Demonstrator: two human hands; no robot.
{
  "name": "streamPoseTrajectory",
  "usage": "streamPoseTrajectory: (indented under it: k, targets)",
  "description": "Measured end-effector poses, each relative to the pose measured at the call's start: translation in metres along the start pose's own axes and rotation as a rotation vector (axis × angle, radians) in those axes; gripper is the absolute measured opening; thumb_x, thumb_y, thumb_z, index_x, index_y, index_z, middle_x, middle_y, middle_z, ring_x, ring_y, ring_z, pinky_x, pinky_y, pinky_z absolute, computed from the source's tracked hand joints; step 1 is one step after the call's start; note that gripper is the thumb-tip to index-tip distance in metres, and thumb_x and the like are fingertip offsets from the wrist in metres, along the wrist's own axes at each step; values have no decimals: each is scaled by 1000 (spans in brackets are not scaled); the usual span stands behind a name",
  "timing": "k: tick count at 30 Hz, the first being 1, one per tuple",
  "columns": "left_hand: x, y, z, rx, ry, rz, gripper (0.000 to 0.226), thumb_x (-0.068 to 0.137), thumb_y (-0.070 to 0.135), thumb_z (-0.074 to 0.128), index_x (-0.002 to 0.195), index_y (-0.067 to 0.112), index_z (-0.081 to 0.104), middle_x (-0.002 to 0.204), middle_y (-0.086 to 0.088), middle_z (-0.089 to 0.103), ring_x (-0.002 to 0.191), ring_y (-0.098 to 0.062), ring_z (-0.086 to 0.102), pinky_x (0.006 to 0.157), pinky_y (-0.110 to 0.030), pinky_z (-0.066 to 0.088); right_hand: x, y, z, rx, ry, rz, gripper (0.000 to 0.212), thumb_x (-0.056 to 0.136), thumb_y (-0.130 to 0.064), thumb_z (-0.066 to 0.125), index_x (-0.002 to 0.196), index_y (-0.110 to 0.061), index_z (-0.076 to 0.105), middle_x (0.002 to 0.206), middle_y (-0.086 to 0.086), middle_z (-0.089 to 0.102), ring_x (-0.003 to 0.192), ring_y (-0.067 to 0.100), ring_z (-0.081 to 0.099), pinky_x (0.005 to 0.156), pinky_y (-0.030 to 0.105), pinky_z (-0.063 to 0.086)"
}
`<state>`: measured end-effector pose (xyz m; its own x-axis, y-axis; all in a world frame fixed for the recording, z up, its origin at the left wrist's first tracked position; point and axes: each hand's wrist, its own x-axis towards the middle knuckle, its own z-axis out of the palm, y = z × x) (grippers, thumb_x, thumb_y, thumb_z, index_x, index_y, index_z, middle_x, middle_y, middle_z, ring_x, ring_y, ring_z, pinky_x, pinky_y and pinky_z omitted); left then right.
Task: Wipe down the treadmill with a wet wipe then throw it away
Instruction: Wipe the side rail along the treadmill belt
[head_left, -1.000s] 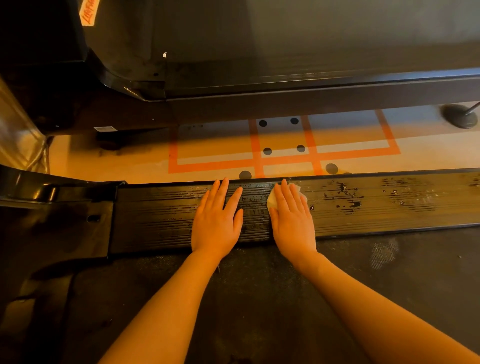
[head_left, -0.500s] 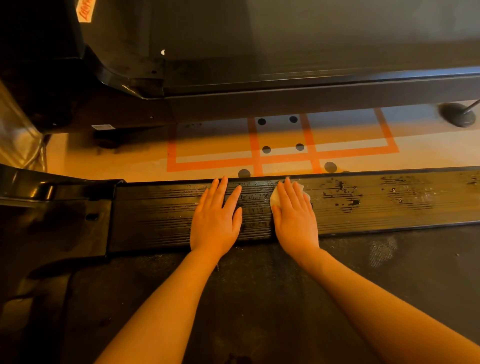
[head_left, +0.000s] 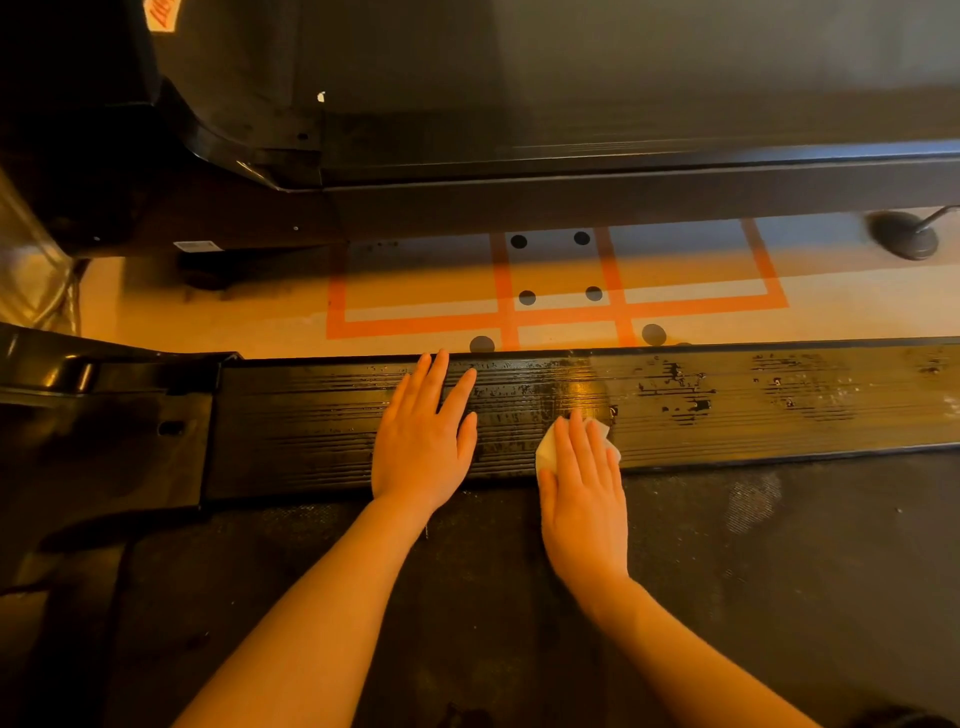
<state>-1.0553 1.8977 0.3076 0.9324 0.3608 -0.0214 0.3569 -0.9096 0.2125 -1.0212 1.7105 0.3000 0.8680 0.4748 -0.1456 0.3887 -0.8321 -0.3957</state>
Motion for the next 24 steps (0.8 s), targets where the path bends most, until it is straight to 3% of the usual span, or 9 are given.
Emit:
streamPoseTrajectory:
  k: [8, 14, 24]
  targets:
    - [1, -1, 2, 5, -6, -1, 52, 100, 39, 36, 149, 23, 37, 160, -10, 24, 149, -26, 16, 119, -41, 17, 29, 1, -7, 3, 36, 8, 56, 105, -33, 34, 154, -15, 16, 162, 4, 8, 148, 18, -3, 119, 33, -4]
    - [1, 0, 2, -20, -27, -19, 52, 101, 38, 39, 150, 24, 33, 161, -8, 19, 150, -25, 12, 119, -40, 13, 76, 1, -20, -34, 9, -8, 55, 106, -35, 28, 155, -15, 14, 163, 5, 6, 150, 21, -1, 118, 31, -6]
    - [0, 0, 1, -8, 7, 6, 53, 99, 40, 33, 148, 22, 38, 159, -11, 25, 148, -27, 18, 119, -42, 20, 25, 8, -4, -4, 49, 3, 56, 104, -30, 36, 154, -13, 18, 162, 6, 11, 149, 21, 1, 120, 37, 0]
